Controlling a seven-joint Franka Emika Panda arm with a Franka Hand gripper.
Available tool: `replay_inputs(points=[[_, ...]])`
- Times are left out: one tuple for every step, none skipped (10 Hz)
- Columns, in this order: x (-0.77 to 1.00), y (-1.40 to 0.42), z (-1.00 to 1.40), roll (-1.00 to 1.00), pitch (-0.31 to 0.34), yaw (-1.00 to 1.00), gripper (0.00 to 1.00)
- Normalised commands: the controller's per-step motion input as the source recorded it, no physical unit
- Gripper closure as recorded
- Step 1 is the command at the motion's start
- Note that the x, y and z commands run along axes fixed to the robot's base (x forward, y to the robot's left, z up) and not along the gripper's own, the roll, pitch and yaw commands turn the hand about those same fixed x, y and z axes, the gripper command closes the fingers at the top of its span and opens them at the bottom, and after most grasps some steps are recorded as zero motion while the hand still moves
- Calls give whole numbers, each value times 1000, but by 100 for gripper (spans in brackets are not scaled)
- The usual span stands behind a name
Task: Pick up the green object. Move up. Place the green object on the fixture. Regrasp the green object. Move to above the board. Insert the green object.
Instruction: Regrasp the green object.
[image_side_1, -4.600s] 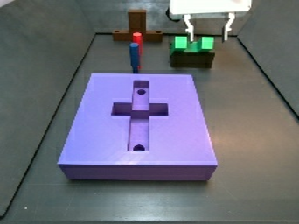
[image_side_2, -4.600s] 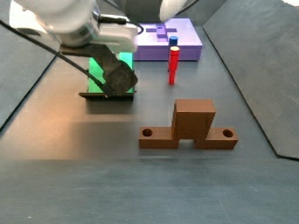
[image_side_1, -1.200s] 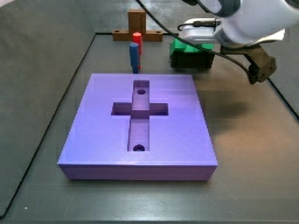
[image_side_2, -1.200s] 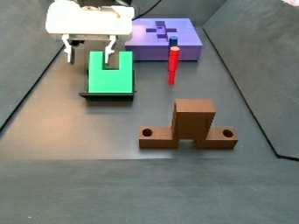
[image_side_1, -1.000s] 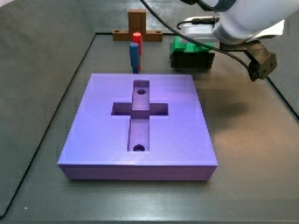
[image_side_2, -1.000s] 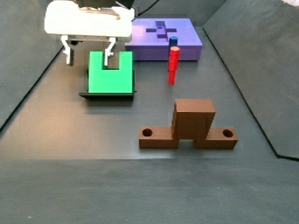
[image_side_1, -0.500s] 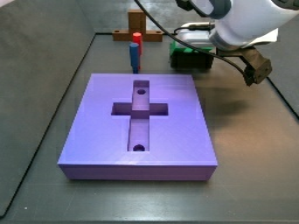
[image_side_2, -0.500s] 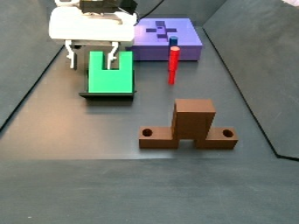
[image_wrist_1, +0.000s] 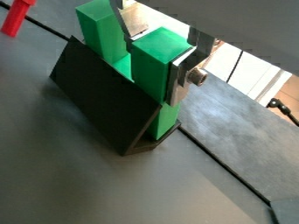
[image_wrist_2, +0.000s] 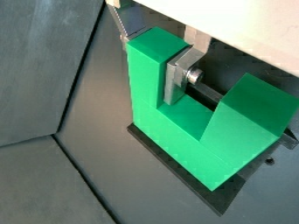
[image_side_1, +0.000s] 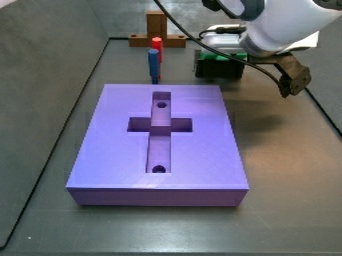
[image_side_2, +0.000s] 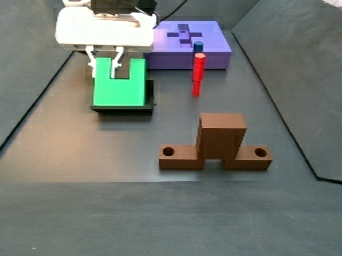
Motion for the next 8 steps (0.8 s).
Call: replay_inputs(points=[[0, 0, 0, 0, 0, 0, 100], [0, 0, 0, 0, 0, 0, 100], [0, 0, 0, 0, 0, 0, 100], [0, 0, 0, 0, 0, 0, 100], [0, 0, 0, 0, 0, 0, 100], [0, 0, 0, 0, 0, 0, 100], [0, 0, 0, 0, 0, 0, 100], [0, 0, 0, 0, 0, 0, 100]])
